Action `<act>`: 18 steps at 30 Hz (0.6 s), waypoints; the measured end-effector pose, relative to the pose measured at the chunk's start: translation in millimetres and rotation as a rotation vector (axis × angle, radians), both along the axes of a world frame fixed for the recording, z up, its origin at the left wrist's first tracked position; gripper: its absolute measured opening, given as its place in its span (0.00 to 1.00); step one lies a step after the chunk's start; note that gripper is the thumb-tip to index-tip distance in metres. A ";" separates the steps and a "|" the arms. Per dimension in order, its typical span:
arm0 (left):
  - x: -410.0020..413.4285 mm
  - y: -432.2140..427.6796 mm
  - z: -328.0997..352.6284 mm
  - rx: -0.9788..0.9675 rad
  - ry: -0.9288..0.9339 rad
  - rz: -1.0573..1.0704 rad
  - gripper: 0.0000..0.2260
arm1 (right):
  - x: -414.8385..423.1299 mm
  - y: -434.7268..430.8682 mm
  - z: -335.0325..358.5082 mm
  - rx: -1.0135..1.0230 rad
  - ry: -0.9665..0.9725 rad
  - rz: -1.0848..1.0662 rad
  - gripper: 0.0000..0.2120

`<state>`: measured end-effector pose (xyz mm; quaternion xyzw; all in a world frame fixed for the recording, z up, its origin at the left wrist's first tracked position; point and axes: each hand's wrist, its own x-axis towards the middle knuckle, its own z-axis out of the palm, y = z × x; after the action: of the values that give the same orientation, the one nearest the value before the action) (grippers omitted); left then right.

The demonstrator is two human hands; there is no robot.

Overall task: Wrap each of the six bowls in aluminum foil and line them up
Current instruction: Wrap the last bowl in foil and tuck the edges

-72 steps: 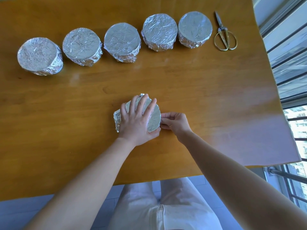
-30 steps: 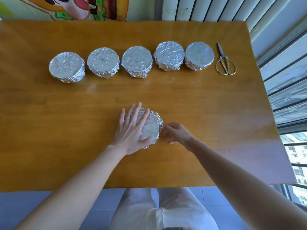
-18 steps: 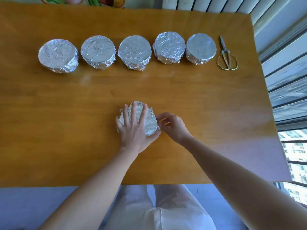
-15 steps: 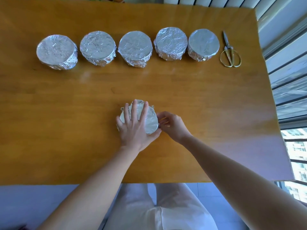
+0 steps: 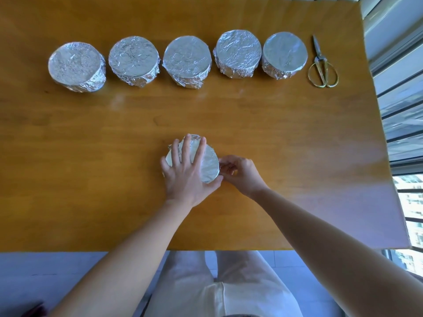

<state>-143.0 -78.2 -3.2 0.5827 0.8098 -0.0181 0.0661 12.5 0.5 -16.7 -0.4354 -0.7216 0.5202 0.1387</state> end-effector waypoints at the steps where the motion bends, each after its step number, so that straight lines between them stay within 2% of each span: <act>1: 0.0 -0.2 0.3 0.000 0.000 -0.001 0.44 | -1.9 0.2 -0.5 -0.003 0.000 -0.027 0.15; 6: 0.1 -0.6 0.7 0.007 -0.007 -0.005 0.44 | -2.3 3.8 2.5 -0.080 0.003 -0.093 0.10; 11: -0.1 -0.9 0.0 0.008 -0.011 -0.009 0.44 | 2.4 2.3 4.4 -0.416 0.141 -0.112 0.10; 18: -0.4 -1.1 0.8 0.003 -0.016 0.000 0.44 | -2.3 -3.4 2.1 -0.606 0.214 -0.308 0.07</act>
<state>-143.4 -79.3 -2.4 0.5831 0.8091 -0.0124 0.0718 10.2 -3.0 -14.6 -0.5036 -0.4416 0.7262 0.1548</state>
